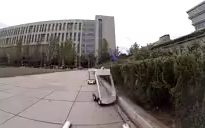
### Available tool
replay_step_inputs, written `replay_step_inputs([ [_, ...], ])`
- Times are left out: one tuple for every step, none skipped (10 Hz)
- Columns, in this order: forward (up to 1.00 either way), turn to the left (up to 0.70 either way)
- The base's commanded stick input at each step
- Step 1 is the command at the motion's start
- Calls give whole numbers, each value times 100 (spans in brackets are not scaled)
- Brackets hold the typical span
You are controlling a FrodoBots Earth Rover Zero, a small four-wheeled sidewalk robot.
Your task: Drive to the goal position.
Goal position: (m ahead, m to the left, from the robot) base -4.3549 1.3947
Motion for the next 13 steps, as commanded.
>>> replay_step_inputs([
  [6,0],
  [6,0],
  [6,0],
  [6,0],
  [6,0],
  [6,0],
  [6,0],
  [6,0],
  [6,0],
  [6,0],
  [6,0],
  [6,0],
  [6,0],
])
